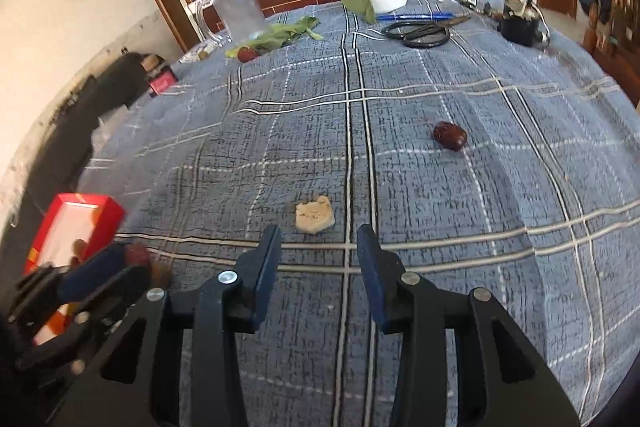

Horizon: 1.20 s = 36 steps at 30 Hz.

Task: Organize fruits
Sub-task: 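Hold the date with the left tool while the right tool grasps a cream cube, then carry the date and cube into the red tray and open both tools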

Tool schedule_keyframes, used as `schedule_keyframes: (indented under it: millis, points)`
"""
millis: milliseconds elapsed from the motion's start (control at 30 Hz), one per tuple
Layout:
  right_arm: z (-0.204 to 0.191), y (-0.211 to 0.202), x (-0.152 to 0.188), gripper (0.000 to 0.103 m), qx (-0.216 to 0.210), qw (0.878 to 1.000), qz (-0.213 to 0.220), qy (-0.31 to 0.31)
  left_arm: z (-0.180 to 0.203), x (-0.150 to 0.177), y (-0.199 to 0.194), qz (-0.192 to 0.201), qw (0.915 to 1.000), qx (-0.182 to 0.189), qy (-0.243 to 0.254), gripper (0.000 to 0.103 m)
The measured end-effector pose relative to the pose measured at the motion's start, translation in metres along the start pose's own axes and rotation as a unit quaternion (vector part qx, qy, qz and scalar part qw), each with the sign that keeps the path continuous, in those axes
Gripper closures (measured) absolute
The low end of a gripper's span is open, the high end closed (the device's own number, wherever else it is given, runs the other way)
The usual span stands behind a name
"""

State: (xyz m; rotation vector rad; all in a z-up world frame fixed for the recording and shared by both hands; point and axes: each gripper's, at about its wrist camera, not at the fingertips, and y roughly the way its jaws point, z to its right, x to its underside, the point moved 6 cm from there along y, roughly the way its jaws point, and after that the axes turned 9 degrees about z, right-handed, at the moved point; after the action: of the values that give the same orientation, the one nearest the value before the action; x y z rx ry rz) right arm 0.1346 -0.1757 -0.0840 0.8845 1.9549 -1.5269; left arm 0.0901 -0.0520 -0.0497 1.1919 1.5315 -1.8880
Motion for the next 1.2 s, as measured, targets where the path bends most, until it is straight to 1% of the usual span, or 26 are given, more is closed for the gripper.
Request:
schedule_keyframes:
  millis: [67, 167, 333, 467, 533, 567, 600, 733, 867, 933, 1033, 1200]
  points:
    - [0.001, 0.005, -0.002, 0.062, 0.009, 1.000, -0.001, 0.000, -0.002, 0.002, 0.001, -0.002, 1.0000, -0.003, -0.001, 0.079]
    - [0.001, 0.011, -0.003, 0.062, 0.002, 1.000, -0.008, 0.009, -0.006, 0.006, 0.001, -0.006, 0.9999, -0.004, -0.008, 0.079]
    - [-0.005, 0.018, -0.001, 0.062, 0.005, 1.000, -0.012, -0.007, -0.014, 0.012, -0.001, -0.009, 0.9997, -0.010, -0.020, 0.079]
    - [-0.007, 0.020, -0.001, 0.062, 0.013, 1.000, -0.003, -0.022, -0.017, 0.014, -0.007, -0.007, 0.9995, -0.018, -0.025, 0.079]
    - [-0.006, 0.019, -0.002, 0.069, 0.016, 1.000, -0.002, -0.019, -0.018, 0.014, -0.011, -0.005, 0.9994, -0.020, -0.029, 0.079]
    - [-0.003, 0.019, -0.002, 0.076, 0.019, 1.000, -0.001, -0.015, -0.019, 0.014, -0.014, -0.003, 0.9993, -0.022, -0.029, 0.079]
    - [-0.002, 0.019, -0.002, 0.078, 0.016, 1.000, -0.001, -0.011, -0.020, 0.013, -0.018, 0.000, 0.9992, -0.026, -0.030, 0.079]
    - [0.001, 0.017, -0.003, 0.079, 0.018, 1.000, 0.003, -0.006, -0.030, 0.013, -0.034, 0.007, 0.9987, -0.038, -0.035, 0.079]
    - [-0.002, 0.007, -0.004, 0.079, 0.026, 0.999, 0.016, -0.011, -0.050, 0.018, -0.056, 0.013, 0.9971, -0.058, -0.048, 0.079]
    - [-0.009, -0.001, -0.003, 0.079, 0.016, 1.000, 0.020, -0.008, -0.062, 0.020, -0.067, 0.017, 0.9959, -0.070, -0.054, 0.079]
    - [-0.030, -0.011, 0.000, 0.079, -0.008, 1.000, 0.021, -0.008, -0.087, 0.025, -0.088, 0.025, 0.9929, -0.095, -0.066, 0.079]
    - [-0.095, -0.023, 0.002, 0.078, -0.074, 0.997, 0.021, -0.032, -0.143, 0.039, -0.121, 0.038, 0.9825, -0.154, -0.098, 0.079]
